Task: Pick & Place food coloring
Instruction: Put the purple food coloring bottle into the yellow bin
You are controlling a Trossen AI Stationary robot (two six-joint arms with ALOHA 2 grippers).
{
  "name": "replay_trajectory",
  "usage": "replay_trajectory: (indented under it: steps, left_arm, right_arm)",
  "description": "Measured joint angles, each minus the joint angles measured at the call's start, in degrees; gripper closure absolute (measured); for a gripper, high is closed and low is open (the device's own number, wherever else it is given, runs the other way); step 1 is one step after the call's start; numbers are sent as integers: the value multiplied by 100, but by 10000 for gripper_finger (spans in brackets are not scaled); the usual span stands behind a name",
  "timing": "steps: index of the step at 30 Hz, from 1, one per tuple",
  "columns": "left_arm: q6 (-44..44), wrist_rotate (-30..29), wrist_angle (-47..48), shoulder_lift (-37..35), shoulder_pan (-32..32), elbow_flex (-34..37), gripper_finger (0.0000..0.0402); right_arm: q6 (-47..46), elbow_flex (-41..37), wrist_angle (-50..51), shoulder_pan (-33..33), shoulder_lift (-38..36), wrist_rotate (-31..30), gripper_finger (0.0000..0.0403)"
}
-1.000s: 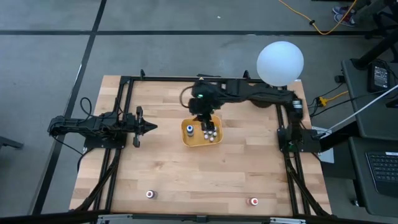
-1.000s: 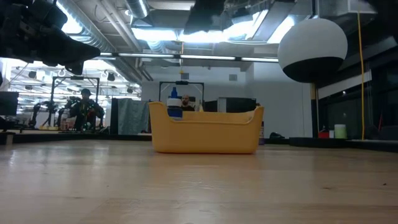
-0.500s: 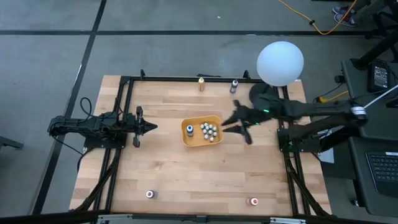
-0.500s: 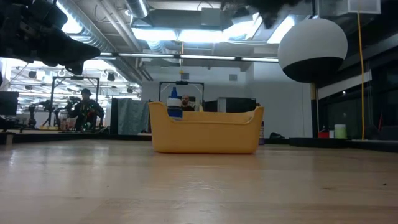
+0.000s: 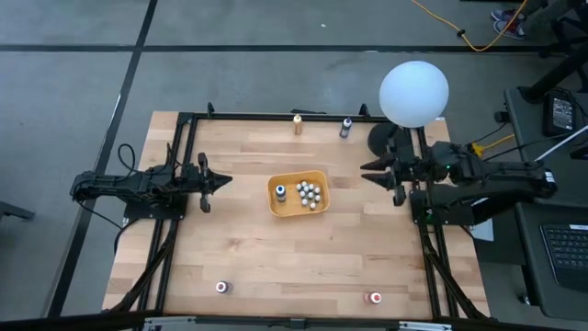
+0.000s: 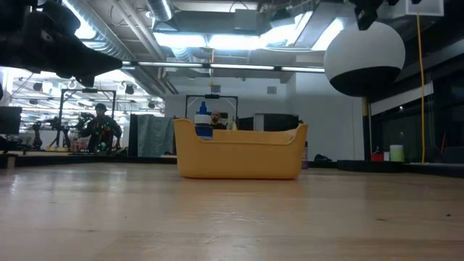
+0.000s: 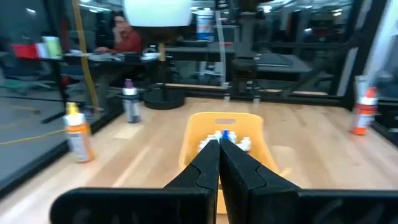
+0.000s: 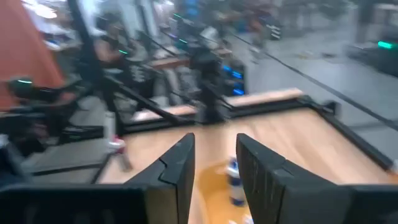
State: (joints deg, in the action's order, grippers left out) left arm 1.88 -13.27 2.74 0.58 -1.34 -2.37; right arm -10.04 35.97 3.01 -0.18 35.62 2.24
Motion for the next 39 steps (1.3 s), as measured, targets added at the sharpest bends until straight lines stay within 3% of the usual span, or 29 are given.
replay_trajectory:
  steps: [6, 17, 24, 32, 39]
  left_arm:
    - [-84, -231, -23, 16, 0, -1, 394]
    - [-161, -220, -21, 17, 0, -2, 392]
    - [-161, -213, -21, 17, 0, -2, 394]
    - [-161, -211, -19, 17, 0, -2, 392]
    - [-161, -211, -19, 16, 0, -2, 393]
  right_arm:
    - [306, 914, 1562, -294, 613, -262, 283]
    - [1204, 3304, 3470, -1536, 2980, -141, 281]
    - [2080, 5517, 5137, -2380, 4826, 57, 228]
    - [2636, 8472, 7343, -2945, 7207, -907, 172]
    - [2523, 9653, 8709, -3327, 8698, -1387, 170]
